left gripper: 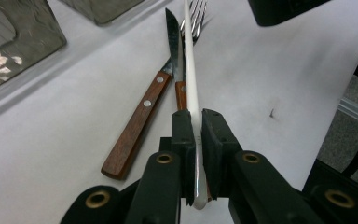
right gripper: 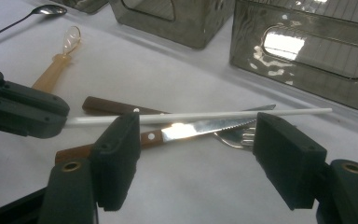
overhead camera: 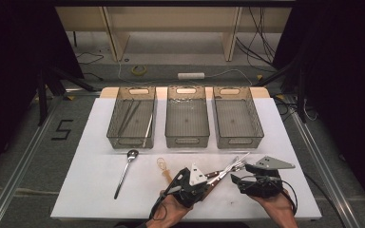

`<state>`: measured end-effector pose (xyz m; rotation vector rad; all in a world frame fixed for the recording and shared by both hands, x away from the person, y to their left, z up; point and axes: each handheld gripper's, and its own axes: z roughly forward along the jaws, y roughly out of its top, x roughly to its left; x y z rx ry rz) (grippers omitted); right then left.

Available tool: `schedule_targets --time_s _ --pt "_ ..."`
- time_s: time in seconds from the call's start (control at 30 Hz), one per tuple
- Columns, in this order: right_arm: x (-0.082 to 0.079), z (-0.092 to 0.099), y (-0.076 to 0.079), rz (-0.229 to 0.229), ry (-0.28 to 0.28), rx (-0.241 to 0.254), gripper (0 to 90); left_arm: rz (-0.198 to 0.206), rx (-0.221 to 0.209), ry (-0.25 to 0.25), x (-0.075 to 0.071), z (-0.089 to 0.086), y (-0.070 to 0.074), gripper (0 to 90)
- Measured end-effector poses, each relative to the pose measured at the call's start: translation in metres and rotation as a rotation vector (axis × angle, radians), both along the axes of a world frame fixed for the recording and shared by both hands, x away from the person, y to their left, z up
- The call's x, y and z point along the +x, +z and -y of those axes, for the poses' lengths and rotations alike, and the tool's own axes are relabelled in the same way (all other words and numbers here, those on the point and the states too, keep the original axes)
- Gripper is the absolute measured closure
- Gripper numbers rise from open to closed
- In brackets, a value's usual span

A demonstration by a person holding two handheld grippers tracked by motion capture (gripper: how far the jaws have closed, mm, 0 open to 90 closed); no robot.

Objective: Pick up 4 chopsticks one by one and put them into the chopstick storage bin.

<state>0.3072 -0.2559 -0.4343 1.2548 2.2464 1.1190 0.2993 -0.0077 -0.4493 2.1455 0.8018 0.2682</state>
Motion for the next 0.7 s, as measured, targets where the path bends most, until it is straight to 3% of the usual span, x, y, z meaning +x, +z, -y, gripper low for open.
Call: schedule_targets --time_s 0.37,0.7 --pt "0.0 0.0 0.0 0.001 0.001 -0.002 33.2 0.013 -0.049 -0.003 0.005 -0.017 0.019 83.5" --pt "0.0 0.0 0.0 0.0 0.0 0.0 33.1 0.052 -0.105 0.023 0.01 -0.041 0.043 83.5"
